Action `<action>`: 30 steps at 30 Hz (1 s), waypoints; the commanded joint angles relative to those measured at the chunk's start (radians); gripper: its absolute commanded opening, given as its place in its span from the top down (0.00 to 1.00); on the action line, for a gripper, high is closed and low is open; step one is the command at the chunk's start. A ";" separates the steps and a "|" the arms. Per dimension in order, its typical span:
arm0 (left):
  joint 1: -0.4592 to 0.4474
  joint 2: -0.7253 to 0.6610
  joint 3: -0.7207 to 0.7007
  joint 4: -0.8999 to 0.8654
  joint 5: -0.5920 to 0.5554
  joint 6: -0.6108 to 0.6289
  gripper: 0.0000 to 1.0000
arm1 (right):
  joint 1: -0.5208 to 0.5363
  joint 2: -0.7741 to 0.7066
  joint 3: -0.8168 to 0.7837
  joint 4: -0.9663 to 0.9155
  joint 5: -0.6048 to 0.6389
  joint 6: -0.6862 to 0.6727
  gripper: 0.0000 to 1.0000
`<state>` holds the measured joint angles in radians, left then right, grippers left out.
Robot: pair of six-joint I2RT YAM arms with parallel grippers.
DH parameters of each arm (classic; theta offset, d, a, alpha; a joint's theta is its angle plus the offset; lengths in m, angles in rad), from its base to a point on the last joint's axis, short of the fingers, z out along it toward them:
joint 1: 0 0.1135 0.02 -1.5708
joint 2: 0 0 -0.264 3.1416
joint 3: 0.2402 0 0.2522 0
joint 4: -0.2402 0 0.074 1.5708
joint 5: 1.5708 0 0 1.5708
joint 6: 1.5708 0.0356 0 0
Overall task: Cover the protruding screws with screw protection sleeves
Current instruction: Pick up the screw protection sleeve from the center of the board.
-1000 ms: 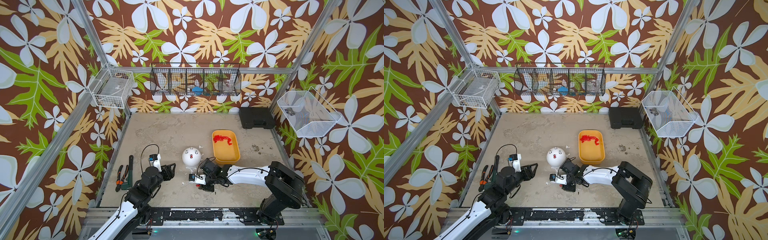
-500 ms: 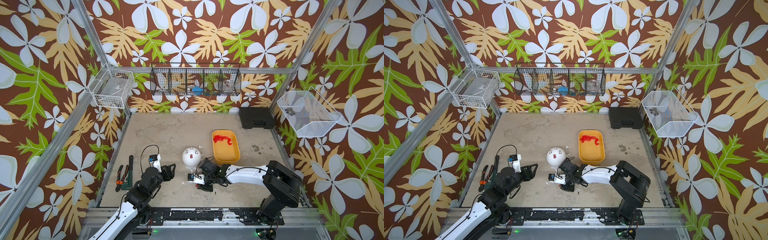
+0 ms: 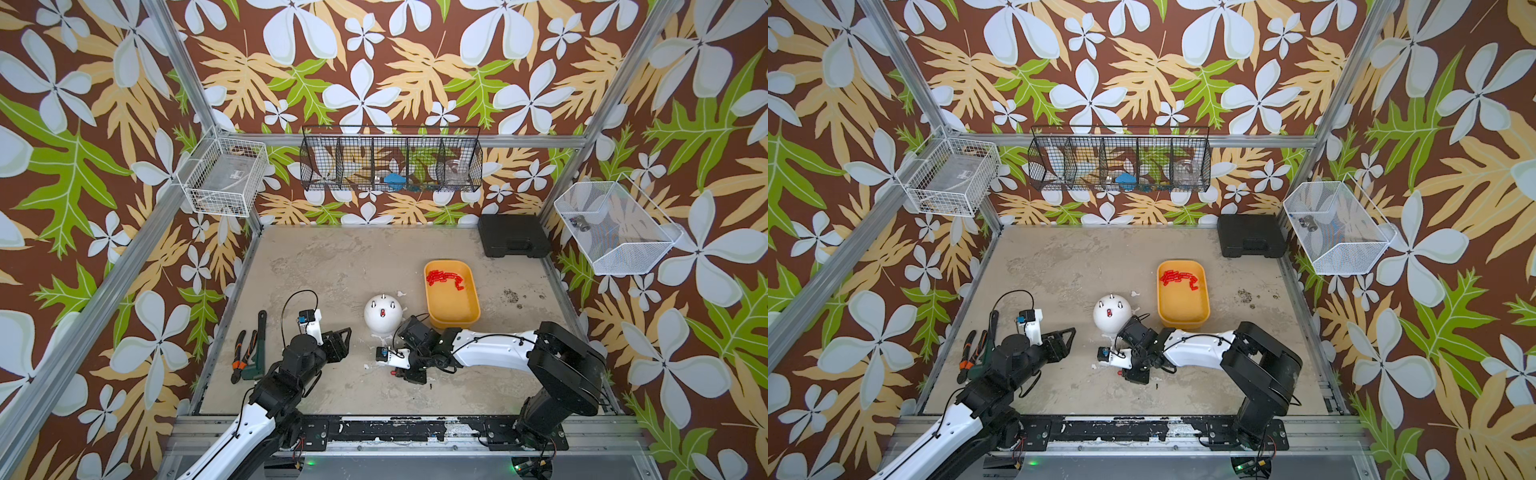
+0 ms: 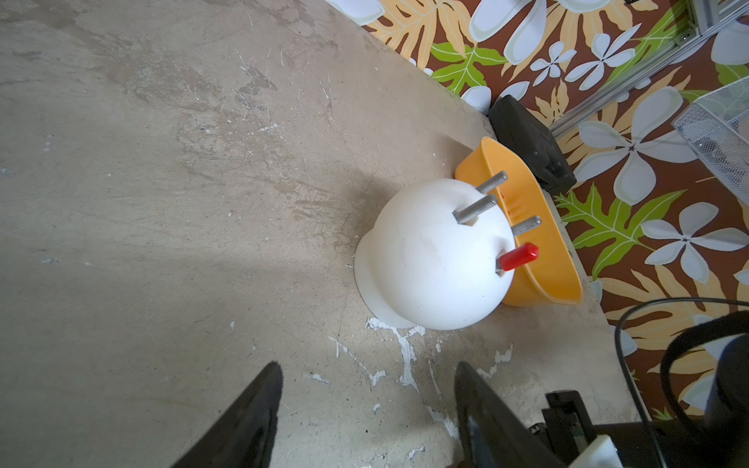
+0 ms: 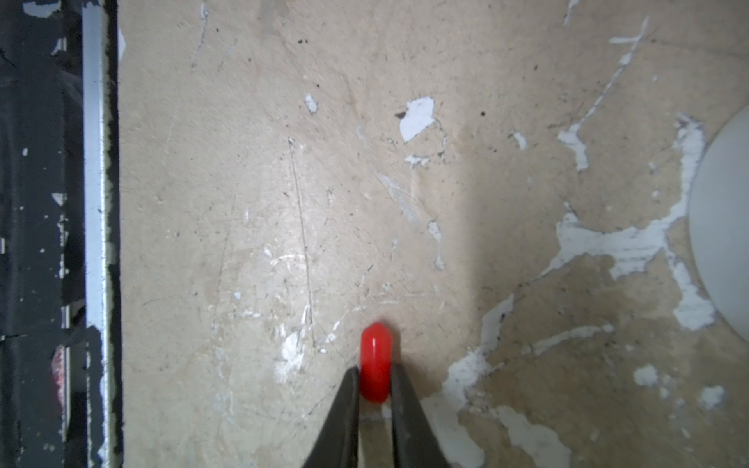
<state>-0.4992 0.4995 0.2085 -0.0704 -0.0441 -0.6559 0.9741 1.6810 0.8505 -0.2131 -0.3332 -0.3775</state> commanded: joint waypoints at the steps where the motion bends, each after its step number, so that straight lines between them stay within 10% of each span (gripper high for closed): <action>1: 0.002 -0.003 -0.003 0.041 0.001 0.001 0.32 | 0.002 0.011 0.010 -0.011 -0.010 0.002 0.86; 19: 0.002 -0.121 -0.052 0.172 0.048 0.023 0.35 | -0.057 -0.165 -0.077 0.216 -0.224 0.115 1.00; 30: 0.002 -0.053 -0.031 0.864 0.380 0.130 0.40 | -0.245 -0.445 -0.234 0.967 -0.550 0.712 1.00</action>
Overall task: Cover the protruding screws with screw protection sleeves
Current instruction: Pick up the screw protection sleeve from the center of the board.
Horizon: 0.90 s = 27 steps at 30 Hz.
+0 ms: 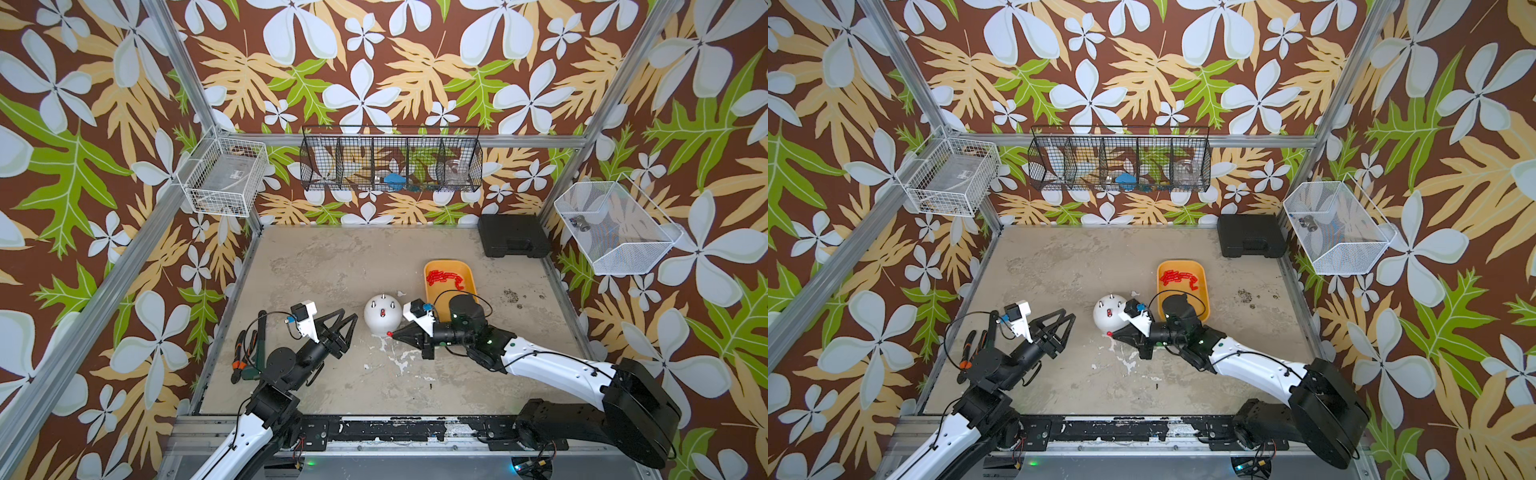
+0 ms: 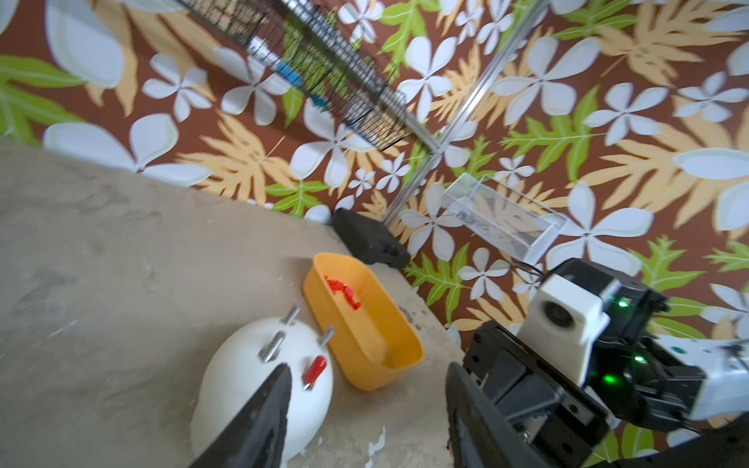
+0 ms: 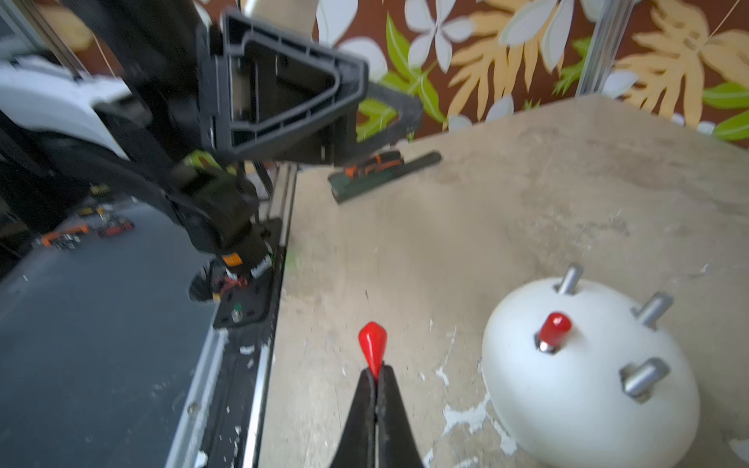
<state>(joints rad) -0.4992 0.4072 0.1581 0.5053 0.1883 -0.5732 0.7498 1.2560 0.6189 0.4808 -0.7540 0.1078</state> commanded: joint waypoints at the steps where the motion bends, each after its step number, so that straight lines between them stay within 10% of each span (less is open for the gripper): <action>1: 0.002 0.067 0.026 0.351 0.191 0.043 0.40 | -0.032 -0.031 -0.003 0.300 -0.138 0.267 1.00; 8: 0.001 0.289 0.103 0.615 0.510 -0.031 0.42 | -0.072 -0.094 -0.042 0.513 -0.226 0.516 1.00; 27: -0.122 0.385 0.234 0.392 0.523 0.167 0.39 | -0.044 -0.127 0.042 0.241 -0.174 0.354 1.00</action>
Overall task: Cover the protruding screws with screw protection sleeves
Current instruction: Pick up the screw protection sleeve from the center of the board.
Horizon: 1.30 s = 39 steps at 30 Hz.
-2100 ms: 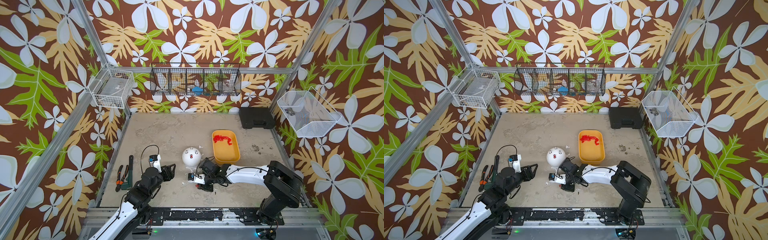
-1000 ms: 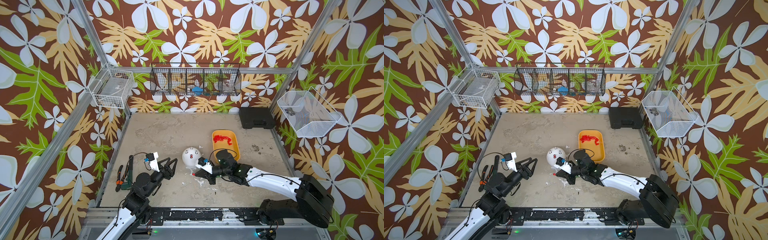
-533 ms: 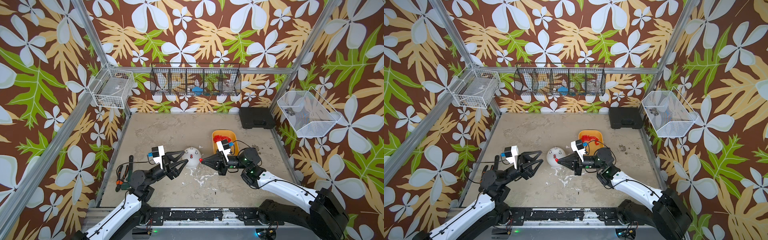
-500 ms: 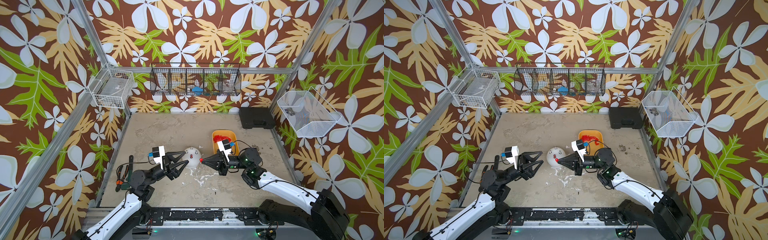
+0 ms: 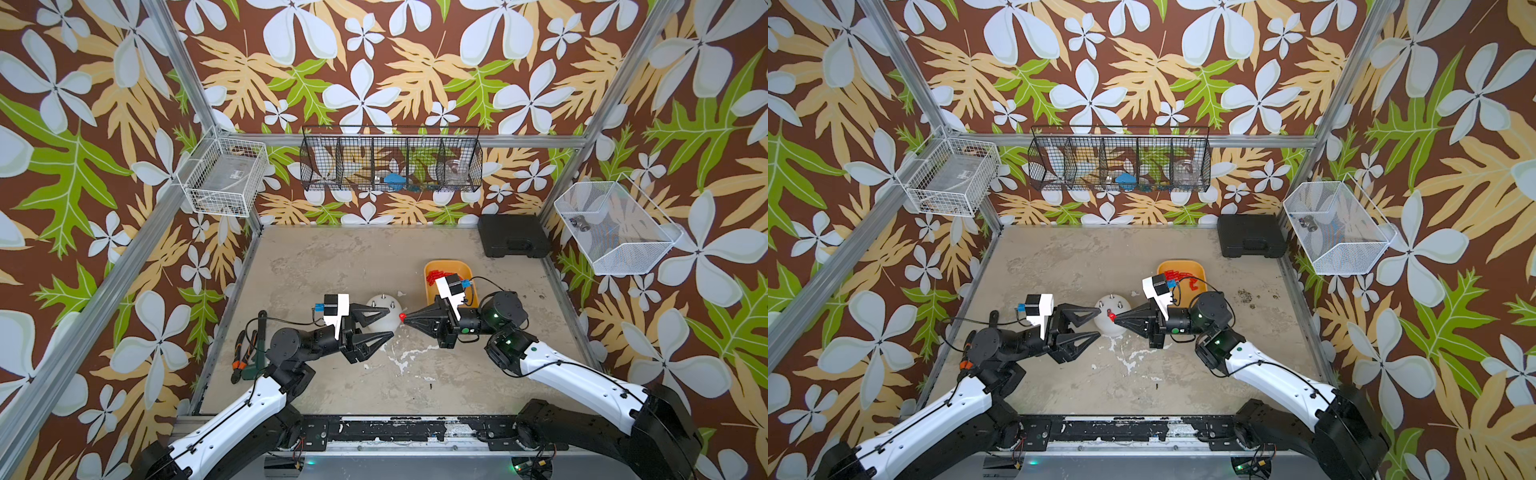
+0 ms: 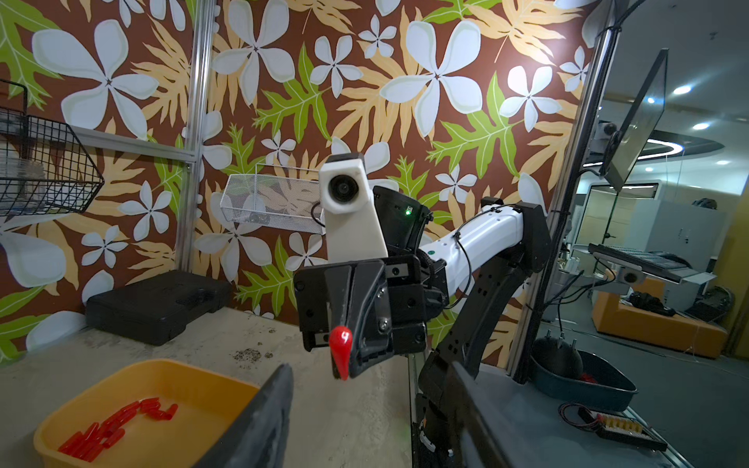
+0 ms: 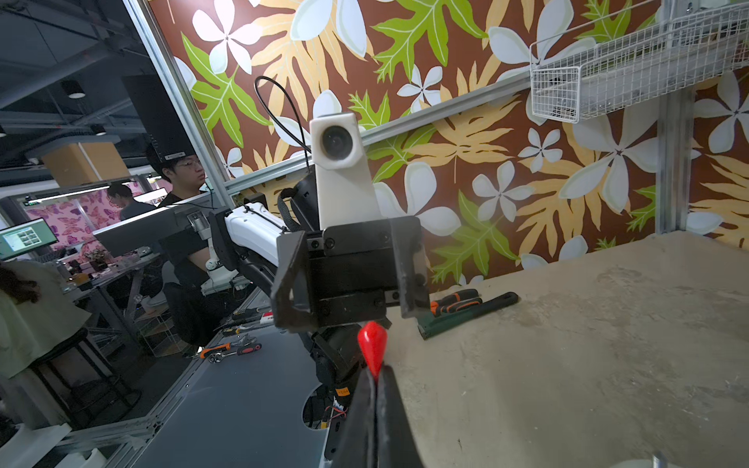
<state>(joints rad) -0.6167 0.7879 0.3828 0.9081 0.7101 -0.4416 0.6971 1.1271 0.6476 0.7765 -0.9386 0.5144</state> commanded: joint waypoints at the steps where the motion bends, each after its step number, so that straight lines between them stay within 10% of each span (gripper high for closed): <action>1: -0.007 0.007 0.013 -0.016 -0.002 0.040 0.39 | 0.011 0.000 0.012 -0.057 0.012 -0.056 1.00; 21: -0.008 -0.021 0.018 -0.130 -0.128 0.149 0.48 | 0.043 -0.020 0.008 -0.094 0.027 -0.124 1.00; 34: -0.007 0.007 0.023 -0.105 -0.074 0.144 0.36 | 0.045 0.006 0.002 -0.044 0.013 -0.112 1.00; 39: -0.008 0.017 0.025 -0.097 -0.060 0.141 0.56 | 0.046 0.017 0.008 -0.044 0.011 -0.113 1.00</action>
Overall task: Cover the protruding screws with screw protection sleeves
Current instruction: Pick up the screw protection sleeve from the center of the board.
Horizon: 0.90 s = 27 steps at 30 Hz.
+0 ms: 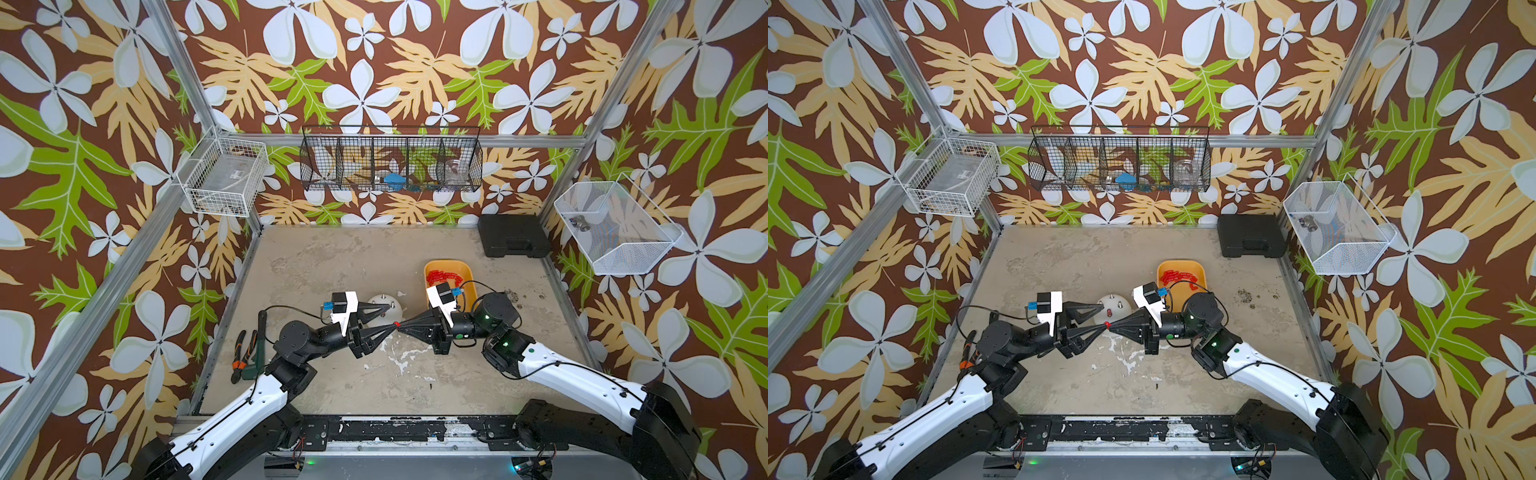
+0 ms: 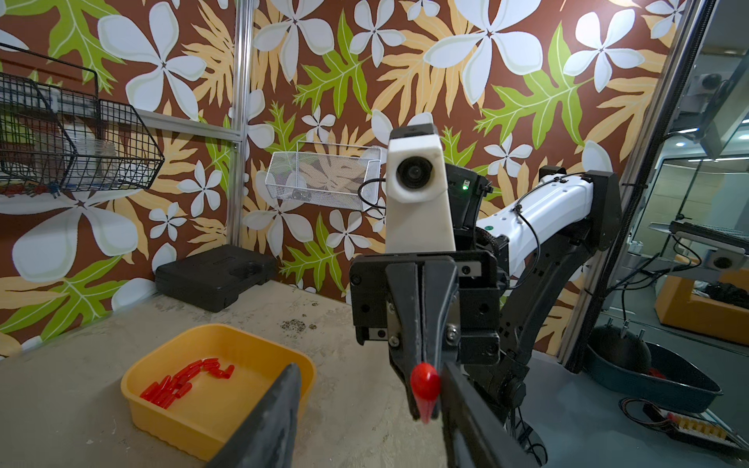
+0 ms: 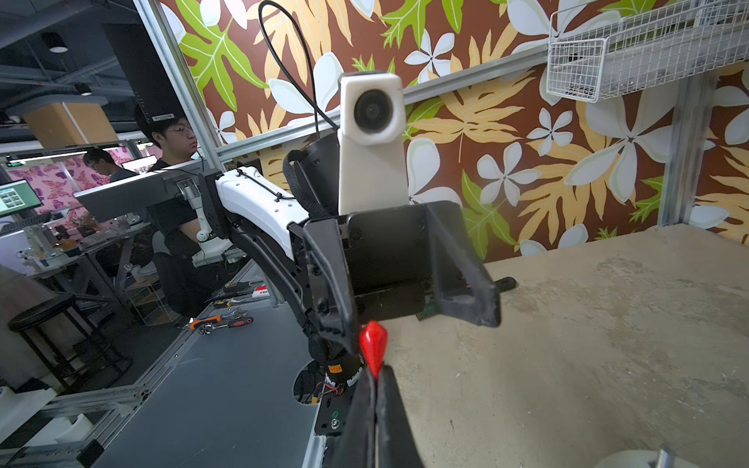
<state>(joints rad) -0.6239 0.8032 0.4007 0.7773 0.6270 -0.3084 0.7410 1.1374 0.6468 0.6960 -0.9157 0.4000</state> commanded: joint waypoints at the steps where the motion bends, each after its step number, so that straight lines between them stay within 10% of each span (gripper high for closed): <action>1: 0.000 0.001 0.008 0.036 0.029 0.007 0.63 | 0.002 0.010 0.007 0.039 -0.014 0.003 1.00; 4: 0.000 0.002 0.009 0.036 0.037 0.008 0.81 | 0.002 0.007 0.004 0.043 -0.005 0.000 1.00; 23: 0.000 0.014 0.013 0.038 0.048 0.004 1.00 | 0.003 0.011 0.010 0.039 0.004 -0.016 1.00; 27: 0.000 0.014 0.031 0.013 -0.012 -0.032 1.00 | -0.009 -0.039 -0.009 0.031 0.064 -0.037 0.66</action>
<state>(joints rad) -0.6247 0.8181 0.4149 0.7963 0.6533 -0.3183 0.7391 1.1294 0.6487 0.7017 -0.8986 0.3836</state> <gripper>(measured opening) 0.077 0.322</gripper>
